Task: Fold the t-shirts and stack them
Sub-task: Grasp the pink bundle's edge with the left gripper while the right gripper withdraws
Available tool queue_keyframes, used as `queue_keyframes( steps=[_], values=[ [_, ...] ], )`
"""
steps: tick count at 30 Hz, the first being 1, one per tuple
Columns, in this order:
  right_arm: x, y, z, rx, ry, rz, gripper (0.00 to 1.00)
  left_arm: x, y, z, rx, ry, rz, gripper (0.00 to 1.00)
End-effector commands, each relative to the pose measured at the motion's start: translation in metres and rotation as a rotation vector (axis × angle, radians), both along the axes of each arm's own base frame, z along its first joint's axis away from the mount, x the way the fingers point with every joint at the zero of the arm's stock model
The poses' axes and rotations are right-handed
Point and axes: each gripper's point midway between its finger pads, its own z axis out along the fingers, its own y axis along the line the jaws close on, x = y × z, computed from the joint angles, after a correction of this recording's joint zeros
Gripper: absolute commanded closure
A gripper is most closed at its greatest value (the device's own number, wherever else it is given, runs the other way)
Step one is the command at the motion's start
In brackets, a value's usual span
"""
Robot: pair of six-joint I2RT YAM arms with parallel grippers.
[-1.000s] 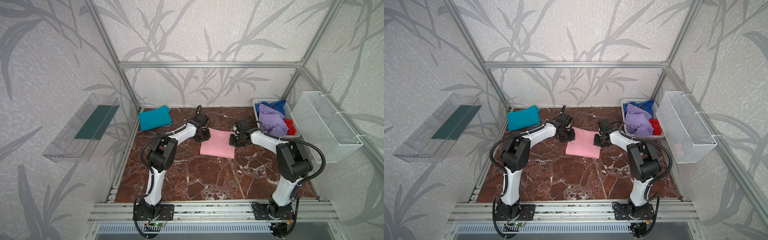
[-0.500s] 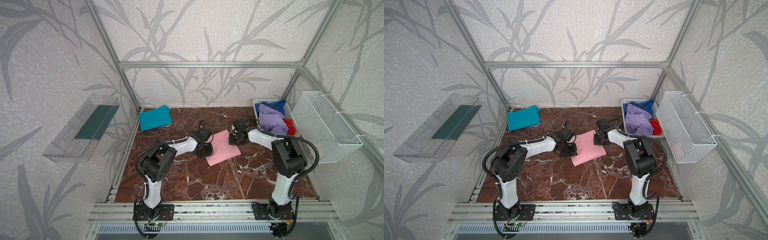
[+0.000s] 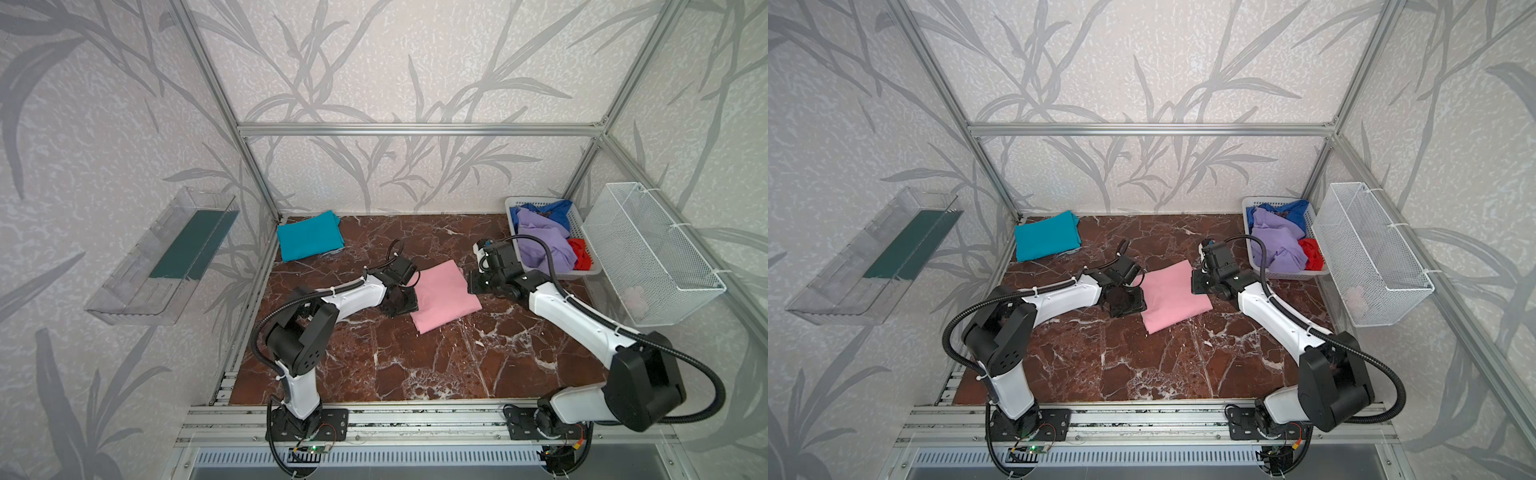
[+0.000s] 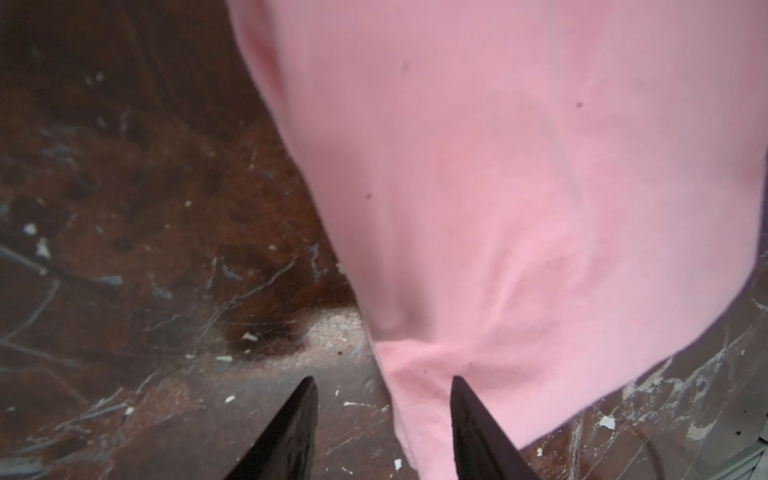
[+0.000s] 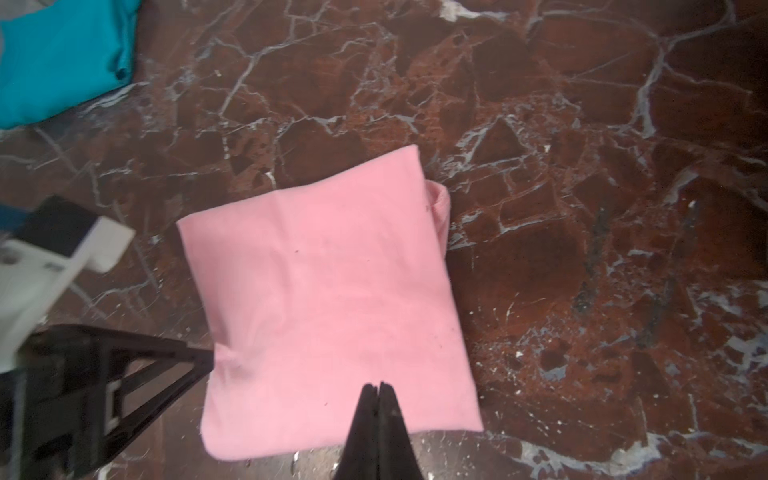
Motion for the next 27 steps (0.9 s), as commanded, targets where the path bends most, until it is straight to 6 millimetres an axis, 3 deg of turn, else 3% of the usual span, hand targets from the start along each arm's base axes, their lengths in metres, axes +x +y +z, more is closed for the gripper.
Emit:
queue_keyframes(
  steps=[1,9,14,16,17,22,27],
  values=[
    [-0.011,-0.001,0.014,0.053,-0.044,0.002,1.00,0.004,0.005,-0.008,0.019,-0.026,0.042,0.46],
    [-0.035,-0.007,0.042,0.150,-0.130,-0.004,0.99,0.018,-0.015,-0.024,-0.083,-0.061,0.062,0.49],
    [-0.042,-0.010,0.041,0.141,-0.117,-0.006,0.99,0.020,-0.023,-0.041,-0.117,-0.040,0.074,0.79],
    [-0.044,-0.010,0.038,0.145,-0.106,-0.004,0.99,0.020,-0.023,-0.044,-0.114,-0.033,0.075,0.97],
    [-0.044,-0.010,0.037,0.147,-0.103,-0.006,0.99,0.021,-0.023,-0.044,-0.108,-0.034,0.072,1.00],
    [-0.044,-0.008,0.032,0.165,-0.088,-0.012,0.99,0.043,0.002,-0.017,0.008,-0.081,0.045,1.00],
    [-0.043,-0.005,0.023,0.173,-0.064,-0.015,0.99,0.084,0.051,0.017,0.095,-0.114,0.051,1.00]
  ],
)
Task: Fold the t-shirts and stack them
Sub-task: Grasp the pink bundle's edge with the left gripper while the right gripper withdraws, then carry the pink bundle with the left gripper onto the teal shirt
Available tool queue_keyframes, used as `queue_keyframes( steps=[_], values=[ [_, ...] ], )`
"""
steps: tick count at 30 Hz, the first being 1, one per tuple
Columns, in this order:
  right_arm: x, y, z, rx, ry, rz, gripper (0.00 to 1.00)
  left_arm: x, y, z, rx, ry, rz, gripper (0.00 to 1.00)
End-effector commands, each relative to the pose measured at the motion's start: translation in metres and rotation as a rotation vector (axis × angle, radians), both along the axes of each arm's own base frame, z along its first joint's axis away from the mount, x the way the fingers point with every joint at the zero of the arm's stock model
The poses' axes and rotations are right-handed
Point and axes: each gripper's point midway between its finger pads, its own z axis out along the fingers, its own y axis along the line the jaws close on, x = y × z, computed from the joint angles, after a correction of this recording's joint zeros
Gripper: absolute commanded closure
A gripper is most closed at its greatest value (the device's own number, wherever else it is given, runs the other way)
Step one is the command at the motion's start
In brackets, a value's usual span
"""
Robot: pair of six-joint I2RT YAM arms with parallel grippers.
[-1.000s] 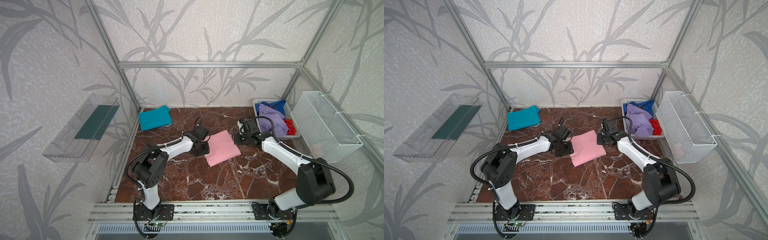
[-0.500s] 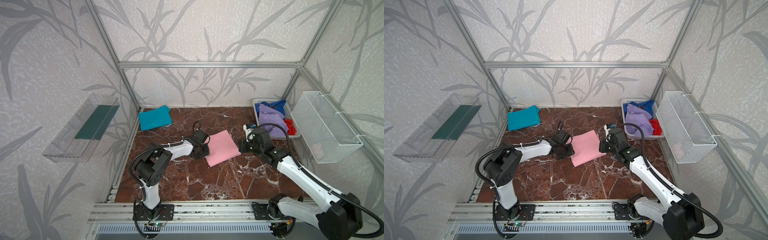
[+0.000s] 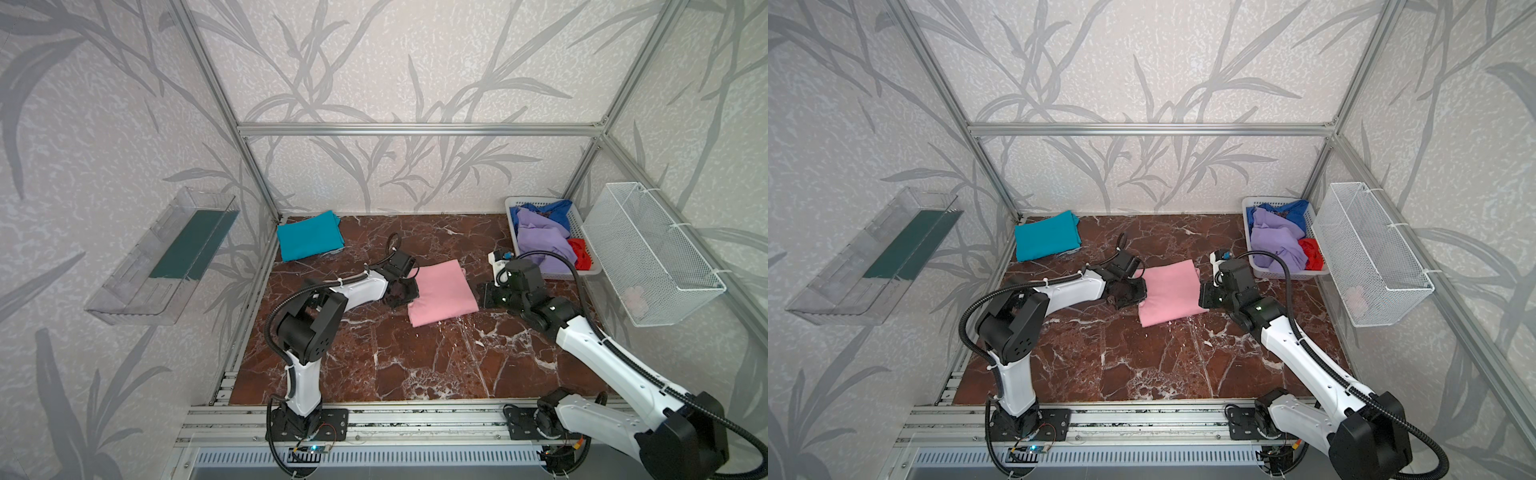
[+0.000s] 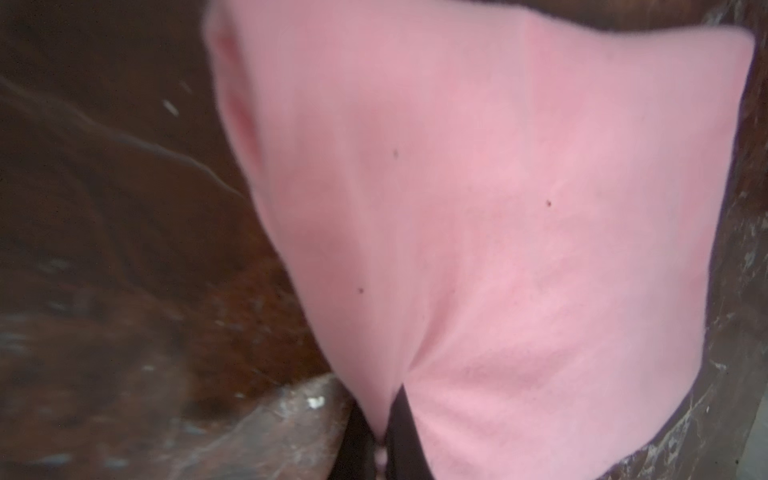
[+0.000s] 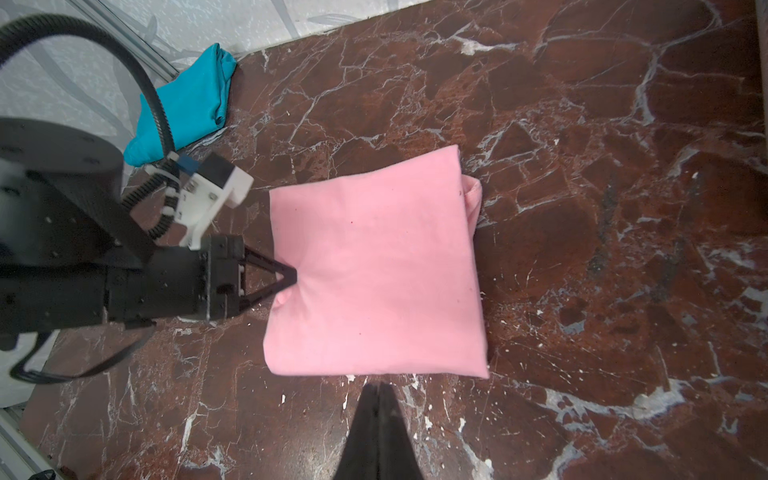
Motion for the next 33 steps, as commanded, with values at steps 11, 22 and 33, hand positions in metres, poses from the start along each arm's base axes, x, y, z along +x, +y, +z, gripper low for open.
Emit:
queue_keyframes(
  steps=[11,22,33],
  values=[
    [0.012,0.014,-0.030,0.023,0.079,-0.001,1.00,0.112,0.125,0.036,0.247,0.011,-0.010,1.00],
    [0.026,0.035,-0.066,0.000,0.166,0.023,1.00,0.201,0.223,0.071,0.305,-0.090,0.142,1.00],
    [0.034,0.061,-0.094,-0.015,0.248,0.065,1.00,0.245,0.248,0.108,0.271,-0.296,0.185,1.00]
  ],
)
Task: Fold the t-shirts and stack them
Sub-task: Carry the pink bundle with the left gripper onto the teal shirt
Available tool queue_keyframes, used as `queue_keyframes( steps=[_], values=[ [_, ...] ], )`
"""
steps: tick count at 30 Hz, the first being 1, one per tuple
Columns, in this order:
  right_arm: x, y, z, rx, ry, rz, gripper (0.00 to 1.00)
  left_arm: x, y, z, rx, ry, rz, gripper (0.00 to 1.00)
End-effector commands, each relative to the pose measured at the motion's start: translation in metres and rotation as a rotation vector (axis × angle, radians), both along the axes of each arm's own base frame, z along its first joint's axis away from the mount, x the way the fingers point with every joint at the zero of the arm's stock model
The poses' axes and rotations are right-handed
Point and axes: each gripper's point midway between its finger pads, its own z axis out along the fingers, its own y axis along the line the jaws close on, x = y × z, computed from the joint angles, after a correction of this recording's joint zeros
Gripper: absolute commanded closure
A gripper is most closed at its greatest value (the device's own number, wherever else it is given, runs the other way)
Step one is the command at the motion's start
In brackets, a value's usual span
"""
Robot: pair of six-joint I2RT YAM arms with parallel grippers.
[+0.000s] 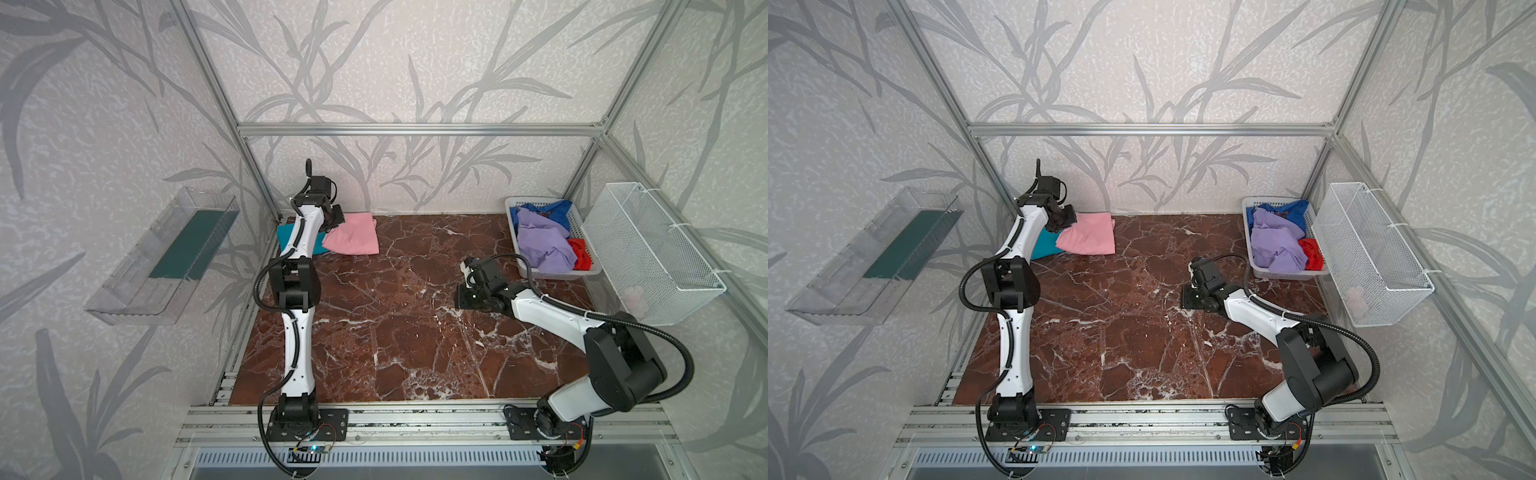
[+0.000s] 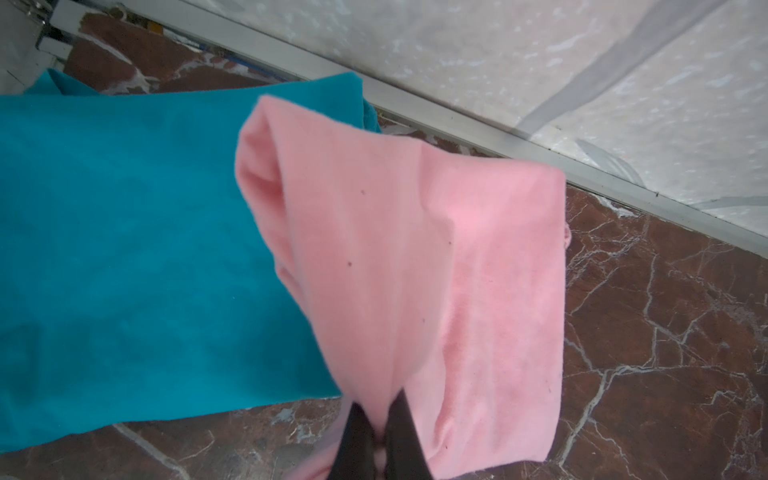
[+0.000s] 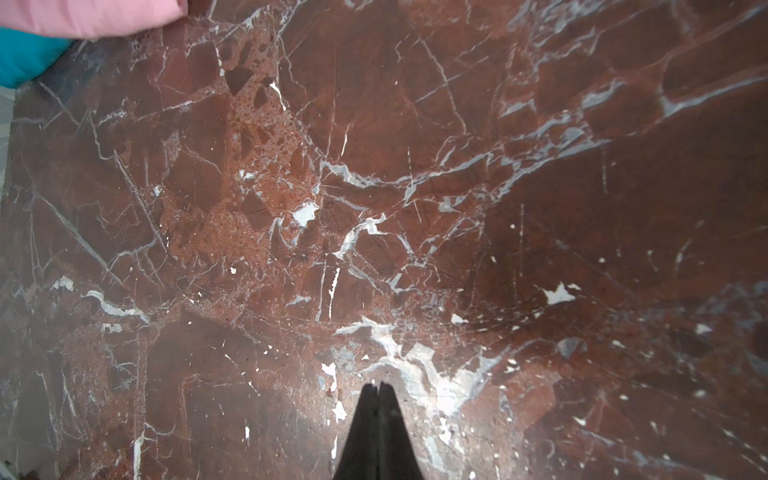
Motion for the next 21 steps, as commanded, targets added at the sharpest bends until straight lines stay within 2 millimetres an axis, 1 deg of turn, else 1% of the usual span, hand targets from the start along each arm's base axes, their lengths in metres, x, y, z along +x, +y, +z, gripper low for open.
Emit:
queue_keyframes(
  steps=[1,5,8,15,21],
  values=[
    [0.008,0.013,0.007,0.023,-0.015,0.013,1.00,0.014,-0.004,0.024,0.013,-0.086,-0.033,1.00],
    [0.007,0.018,0.002,0.022,-0.002,0.018,1.00,0.017,0.007,0.045,0.022,-0.130,-0.016,1.00],
    [0.007,0.021,0.001,0.022,0.003,0.024,1.00,0.015,0.016,0.057,0.032,-0.150,-0.007,1.00],
    [0.005,0.026,-0.001,0.016,0.008,0.034,1.00,0.002,0.045,0.077,0.056,-0.152,0.023,1.00],
    [0.003,0.033,-0.004,0.014,0.016,0.048,1.00,-0.005,0.061,0.097,0.067,-0.175,0.033,1.00]
  ],
)
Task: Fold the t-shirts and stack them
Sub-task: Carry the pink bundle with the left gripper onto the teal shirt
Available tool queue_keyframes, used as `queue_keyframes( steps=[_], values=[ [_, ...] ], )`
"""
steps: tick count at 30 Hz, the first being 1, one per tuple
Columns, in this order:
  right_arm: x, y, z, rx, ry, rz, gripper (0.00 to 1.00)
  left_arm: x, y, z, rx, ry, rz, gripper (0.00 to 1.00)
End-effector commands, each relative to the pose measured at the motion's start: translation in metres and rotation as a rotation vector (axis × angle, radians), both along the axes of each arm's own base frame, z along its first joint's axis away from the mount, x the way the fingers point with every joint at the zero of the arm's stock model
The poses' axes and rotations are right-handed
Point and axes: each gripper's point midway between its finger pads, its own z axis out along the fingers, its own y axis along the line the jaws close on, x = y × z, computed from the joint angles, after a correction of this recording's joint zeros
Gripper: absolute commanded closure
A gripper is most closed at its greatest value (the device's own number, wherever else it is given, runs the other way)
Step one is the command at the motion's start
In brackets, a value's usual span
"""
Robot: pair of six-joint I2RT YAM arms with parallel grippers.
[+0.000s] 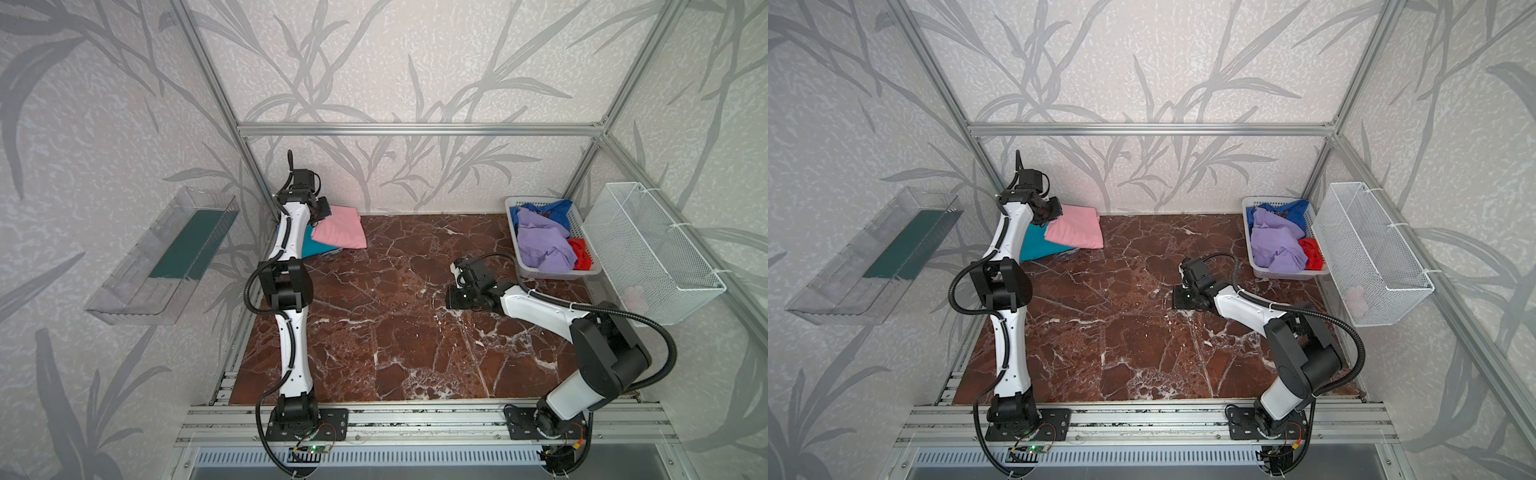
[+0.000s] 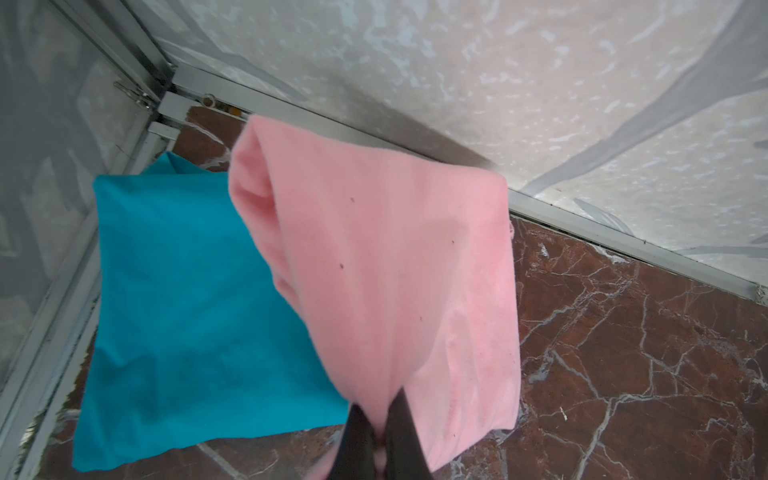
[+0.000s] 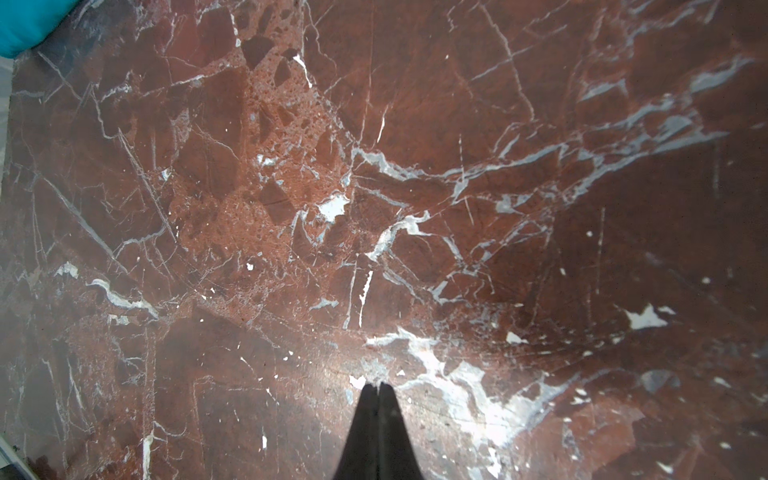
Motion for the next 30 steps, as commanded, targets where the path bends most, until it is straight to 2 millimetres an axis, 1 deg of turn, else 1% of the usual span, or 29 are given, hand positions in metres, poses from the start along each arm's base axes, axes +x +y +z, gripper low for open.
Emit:
queue_keyframes(
  steps=[1,5,13,16,19,22,25,28,30],
  values=[
    [0.004,0.010,0.005,0.012,-0.011,0.006,1.00,-0.009,0.009,0.061,0.035,-0.099,-0.010,1.00],
    [0.003,0.012,0.005,0.010,-0.011,0.011,1.00,-0.012,0.014,0.067,0.029,-0.104,-0.004,1.00],
    [0.001,0.014,0.003,0.007,-0.006,0.016,1.00,-0.022,0.015,0.082,0.028,-0.112,-0.012,1.00],
    [0.000,0.016,0.002,0.007,-0.005,0.021,1.00,-0.027,0.021,0.089,0.037,-0.114,-0.002,1.00],
    [0.000,0.016,0.002,0.007,-0.005,0.023,1.00,-0.031,0.029,0.090,0.041,-0.107,0.010,1.00],
    [-0.001,0.017,0.002,0.007,-0.005,0.026,1.00,-0.034,0.037,0.087,0.047,-0.093,0.022,1.00],
    [-0.001,0.018,0.002,0.006,-0.004,0.029,1.00,-0.035,0.046,0.077,0.050,-0.080,0.038,1.00],
    [-0.001,0.018,0.002,0.005,-0.003,0.029,1.00,-0.035,0.057,0.062,0.044,-0.064,0.058,1.00],
    [0.000,0.018,0.002,0.004,-0.002,0.029,1.00,-0.033,0.066,0.045,0.033,-0.045,0.069,1.00]
  ],
)
